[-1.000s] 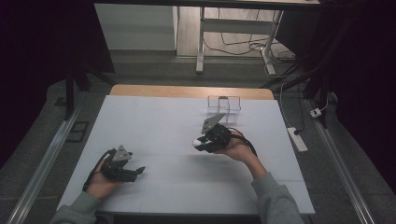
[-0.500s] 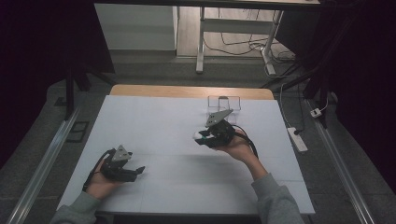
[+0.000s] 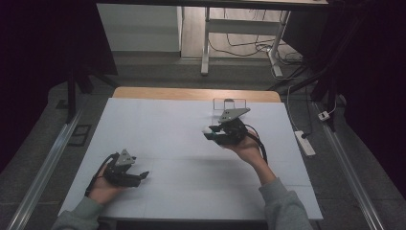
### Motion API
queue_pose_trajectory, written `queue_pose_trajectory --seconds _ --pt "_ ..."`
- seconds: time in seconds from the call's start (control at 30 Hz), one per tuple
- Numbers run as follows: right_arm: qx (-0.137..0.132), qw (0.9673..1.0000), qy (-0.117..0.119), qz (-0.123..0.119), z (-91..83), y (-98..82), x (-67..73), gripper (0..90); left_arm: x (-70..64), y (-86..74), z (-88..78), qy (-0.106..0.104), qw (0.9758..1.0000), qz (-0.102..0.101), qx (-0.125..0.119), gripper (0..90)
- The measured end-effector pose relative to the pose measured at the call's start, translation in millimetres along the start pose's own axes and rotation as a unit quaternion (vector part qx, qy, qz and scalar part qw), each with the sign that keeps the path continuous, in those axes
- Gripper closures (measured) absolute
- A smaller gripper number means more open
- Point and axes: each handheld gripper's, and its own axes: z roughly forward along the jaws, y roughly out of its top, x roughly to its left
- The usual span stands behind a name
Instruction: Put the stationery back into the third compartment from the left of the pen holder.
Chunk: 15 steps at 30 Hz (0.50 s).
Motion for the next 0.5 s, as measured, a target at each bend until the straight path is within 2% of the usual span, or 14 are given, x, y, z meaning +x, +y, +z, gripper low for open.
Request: queue_pose_trajectory --seconds 0.2,0.3,0.5 --pt "-0.021 0.9994 -0.022 0.012 -6.6 0.2 -4.1 64.3 -0.1 -0.3 0.9 -0.001 1.0000 0.001 0.002 22.4" --pt "-0.030 0.9984 -0.041 0.023 -10.8 -0.2 -7.3 64.4 -0.1 -0.3 0.8 -0.001 1.0000 0.001 0.001 22.4" --pt "-0.031 0.9965 -0.064 0.044 -14.5 -1.8 -13.3 64.3 -0.1 -0.3 1.2 -0.001 1.0000 0.001 0.002 22.4"
